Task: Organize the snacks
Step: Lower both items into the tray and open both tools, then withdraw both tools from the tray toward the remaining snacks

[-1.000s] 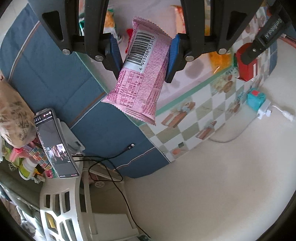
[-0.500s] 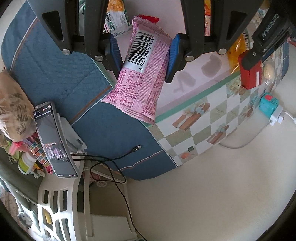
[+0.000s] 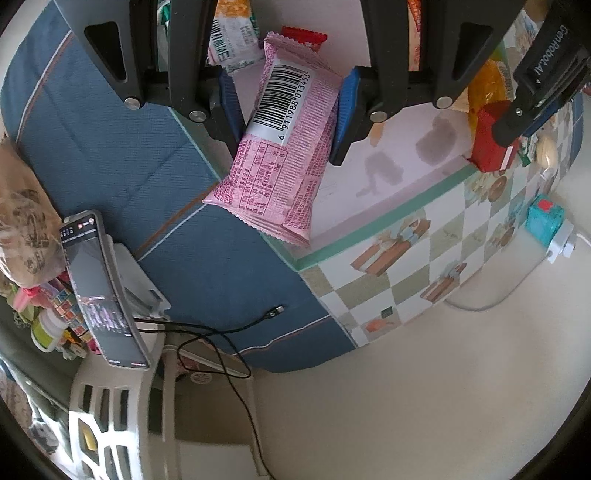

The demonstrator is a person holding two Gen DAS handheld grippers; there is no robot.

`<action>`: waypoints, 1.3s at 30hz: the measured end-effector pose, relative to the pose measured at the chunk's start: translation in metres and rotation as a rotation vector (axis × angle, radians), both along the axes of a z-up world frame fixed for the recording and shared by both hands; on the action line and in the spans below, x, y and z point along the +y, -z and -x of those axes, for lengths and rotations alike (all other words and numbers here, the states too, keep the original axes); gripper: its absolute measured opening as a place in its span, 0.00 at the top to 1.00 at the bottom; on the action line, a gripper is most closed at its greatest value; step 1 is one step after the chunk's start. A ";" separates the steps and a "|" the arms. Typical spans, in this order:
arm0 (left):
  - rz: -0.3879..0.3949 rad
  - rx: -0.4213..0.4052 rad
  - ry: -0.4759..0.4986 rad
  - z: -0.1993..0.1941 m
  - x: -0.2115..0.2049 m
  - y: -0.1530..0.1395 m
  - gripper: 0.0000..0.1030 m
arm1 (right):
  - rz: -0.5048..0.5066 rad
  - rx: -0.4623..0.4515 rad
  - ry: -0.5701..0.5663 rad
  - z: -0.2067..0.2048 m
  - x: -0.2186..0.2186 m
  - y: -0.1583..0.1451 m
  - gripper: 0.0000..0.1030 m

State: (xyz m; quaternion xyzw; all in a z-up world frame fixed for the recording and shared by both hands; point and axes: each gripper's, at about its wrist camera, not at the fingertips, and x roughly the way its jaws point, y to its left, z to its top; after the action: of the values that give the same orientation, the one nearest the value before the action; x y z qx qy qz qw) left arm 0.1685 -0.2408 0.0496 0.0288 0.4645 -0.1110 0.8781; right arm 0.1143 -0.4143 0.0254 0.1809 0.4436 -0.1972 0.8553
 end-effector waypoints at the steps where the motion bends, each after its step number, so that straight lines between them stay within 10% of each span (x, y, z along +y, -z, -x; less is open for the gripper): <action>1: 0.000 0.001 0.001 0.000 0.000 0.000 0.57 | -0.001 0.004 -0.004 -0.001 0.001 0.001 0.54; 12: -0.002 0.008 -0.019 0.000 0.006 -0.008 0.55 | 0.002 0.029 -0.001 -0.001 0.001 0.005 0.50; 26: -0.004 0.031 -0.176 -0.007 0.041 -0.017 0.12 | -0.027 0.054 0.027 0.000 -0.004 0.007 0.23; 39: -0.027 0.098 -0.391 -0.019 0.101 -0.007 0.10 | -0.004 0.061 -0.031 -0.005 0.015 -0.002 0.02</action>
State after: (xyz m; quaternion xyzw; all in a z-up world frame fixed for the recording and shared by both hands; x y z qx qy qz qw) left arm 0.1877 -0.1395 0.0571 -0.0554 0.5051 0.0665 0.8587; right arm 0.1191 -0.3993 0.0269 0.1694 0.4727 -0.1884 0.8440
